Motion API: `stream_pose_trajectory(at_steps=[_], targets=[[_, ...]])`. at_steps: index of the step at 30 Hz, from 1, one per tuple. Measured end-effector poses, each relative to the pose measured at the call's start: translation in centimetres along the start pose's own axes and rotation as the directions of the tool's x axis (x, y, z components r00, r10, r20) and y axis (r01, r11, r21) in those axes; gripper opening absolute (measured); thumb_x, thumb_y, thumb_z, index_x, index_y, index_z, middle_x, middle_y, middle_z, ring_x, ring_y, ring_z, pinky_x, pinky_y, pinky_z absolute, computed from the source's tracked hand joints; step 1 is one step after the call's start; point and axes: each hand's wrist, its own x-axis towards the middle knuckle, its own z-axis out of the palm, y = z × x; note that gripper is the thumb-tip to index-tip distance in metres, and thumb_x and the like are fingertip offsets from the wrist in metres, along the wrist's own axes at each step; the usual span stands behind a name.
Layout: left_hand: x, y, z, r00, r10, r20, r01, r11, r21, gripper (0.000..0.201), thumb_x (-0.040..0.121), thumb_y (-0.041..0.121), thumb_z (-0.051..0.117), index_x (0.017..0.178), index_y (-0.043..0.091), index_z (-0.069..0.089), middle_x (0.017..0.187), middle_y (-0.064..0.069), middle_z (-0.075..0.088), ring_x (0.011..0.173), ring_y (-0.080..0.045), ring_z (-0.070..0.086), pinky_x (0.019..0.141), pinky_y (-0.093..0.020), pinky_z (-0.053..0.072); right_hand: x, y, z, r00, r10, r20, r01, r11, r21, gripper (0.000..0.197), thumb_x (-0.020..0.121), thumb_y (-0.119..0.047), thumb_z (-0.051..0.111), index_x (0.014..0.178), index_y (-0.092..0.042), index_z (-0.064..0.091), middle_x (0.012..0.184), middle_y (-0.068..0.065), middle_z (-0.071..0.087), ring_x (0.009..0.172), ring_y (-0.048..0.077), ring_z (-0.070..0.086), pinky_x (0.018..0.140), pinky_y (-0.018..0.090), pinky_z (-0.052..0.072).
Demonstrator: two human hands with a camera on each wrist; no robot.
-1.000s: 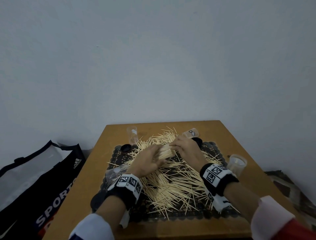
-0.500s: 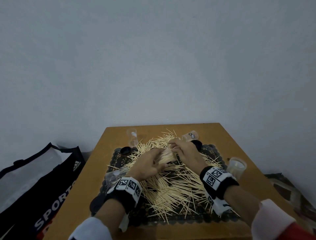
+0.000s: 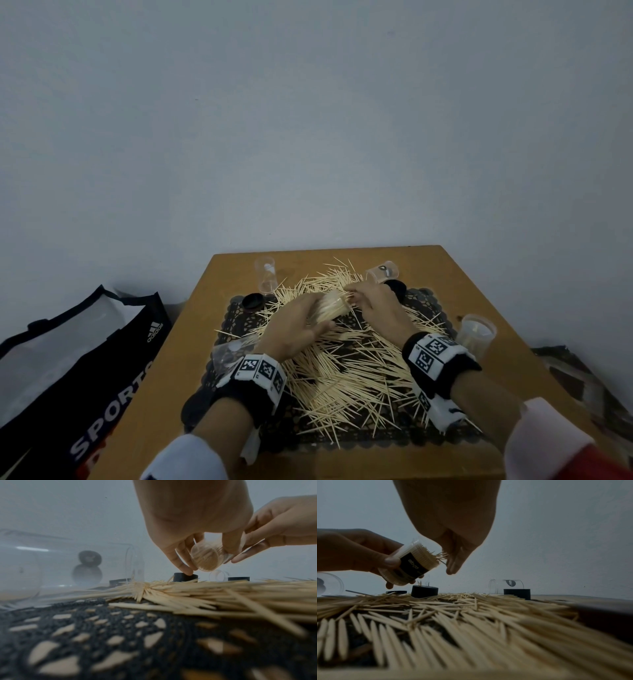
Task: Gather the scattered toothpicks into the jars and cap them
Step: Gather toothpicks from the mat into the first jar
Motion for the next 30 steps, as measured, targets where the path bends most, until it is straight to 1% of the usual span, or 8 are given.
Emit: stream_pose_trajectory(at_steps=[5, 7, 10, 13, 17, 21, 26, 30], targets=[[-0.02, 0.1, 0.04, 1.0, -0.015, -0.004, 0.015, 1.0, -0.012, 0.061, 0.088, 0.048, 0.065, 0.136, 0.015, 0.049, 0.117, 0.0, 0.061, 0.097, -0.014, 0.057, 0.084, -0.028, 0.046, -0.15, -0.22, 0.19, 0.991, -0.069, 0.118, 0.07, 0.998, 0.001, 0.053, 0.093, 0.006, 0.046, 0.141, -0.017, 0.048, 0.116, 0.009, 0.067, 0.062, 0.0, 0.052, 0.056, 0.012, 0.042], [-0.02, 0.12, 0.04, 1.0, -0.018, -0.009, 0.017, 1.0, -0.018, 0.061, 0.088, 0.048, 0.065, 0.137, 0.014, 0.049, 0.117, 0.0, 0.061, 0.097, -0.014, 0.057, 0.085, -0.029, 0.047, -0.13, -0.25, 0.13, 0.995, -0.038, 0.088, 0.038, 0.999, -0.001, 0.054, 0.095, 0.004, 0.044, 0.145, -0.018, 0.043, 0.125, 0.007, 0.064, 0.059, -0.01, 0.047, 0.057, 0.008, 0.037], [0.0, 0.01, 0.0, 0.999, -0.025, -0.033, 0.024, 1.0, -0.016, 0.063, 0.088, 0.049, 0.064, 0.137, 0.013, 0.048, 0.12, -0.001, 0.06, 0.099, -0.014, 0.056, 0.089, -0.033, 0.049, -0.19, -0.32, 0.03, 0.997, 0.025, 0.072, -0.024, 1.0, -0.004, 0.06, 0.094, 0.003, 0.044, 0.149, -0.02, 0.035, 0.129, 0.008, 0.061, 0.08, -0.01, 0.051, 0.076, 0.015, 0.044], [0.04, -0.1, 0.0, 0.998, -0.024, -0.052, 0.023, 1.0, -0.011, 0.065, 0.087, 0.052, 0.064, 0.137, 0.013, 0.048, 0.121, -0.001, 0.06, 0.101, -0.014, 0.056, 0.09, -0.033, 0.048, -0.33, -0.32, 0.08, 0.989, 0.074, 0.13, -0.071, 0.997, -0.025, 0.069, 0.092, 0.004, 0.044, 0.153, -0.02, 0.023, 0.14, 0.008, 0.052, 0.114, 0.017, 0.056, 0.093, 0.031, 0.047], [0.04, -0.07, 0.01, 0.999, -0.023, -0.047, 0.022, 1.0, -0.01, 0.064, 0.086, 0.051, 0.065, 0.135, 0.013, 0.049, 0.12, -0.001, 0.061, 0.1, -0.014, 0.056, 0.09, -0.033, 0.049, -0.31, -0.09, 0.27, 0.96, 0.066, 0.272, -0.048, 0.996, -0.071, 0.075, 0.091, 0.002, 0.042, 0.155, -0.024, 0.012, 0.152, 0.004, 0.037, 0.097, 0.0, 0.052, 0.077, 0.016, 0.043], [0.11, -0.09, -0.01, 0.999, -0.035, -0.032, 0.035, 0.999, 0.002, 0.062, 0.087, 0.051, 0.065, 0.134, 0.013, 0.05, 0.116, 0.0, 0.061, 0.097, -0.014, 0.056, 0.088, -0.032, 0.048, -0.29, -0.1, 0.39, 0.941, 0.017, 0.338, 0.001, 0.999, -0.054, 0.074, 0.092, 0.002, 0.042, 0.154, -0.027, 0.016, 0.151, -0.001, 0.037, 0.071, -0.013, 0.04, 0.06, 0.008, 0.034], [0.1, -0.04, -0.06, 0.999, -0.035, -0.034, 0.036, 0.999, 0.009, 0.061, 0.087, 0.052, 0.065, 0.132, 0.013, 0.052, 0.113, 0.001, 0.061, 0.094, -0.015, 0.057, 0.085, -0.035, 0.049, -0.45, -0.11, 0.09, 0.97, -0.02, 0.242, 0.027, 0.999, -0.026, 0.076, 0.087, 0.006, 0.042, 0.152, -0.031, 0.025, 0.151, -0.004, 0.037, 0.113, 0.012, 0.054, 0.09, 0.032, 0.049], [0.0, 0.09, -0.12, 0.999, -0.031, -0.035, 0.031, 1.0, 0.004, 0.062, 0.087, 0.052, 0.065, 0.133, 0.014, 0.051, 0.114, 0.0, 0.062, 0.095, -0.015, 0.057, 0.087, -0.036, 0.05, -0.26, 0.37, 0.29, 0.983, 0.007, 0.183, -0.008, 1.0, 0.006, 0.072, 0.088, 0.005, 0.043, 0.149, -0.032, 0.032, 0.14, -0.005, 0.052, 0.08, -0.001, 0.055, 0.072, 0.025, 0.049]])
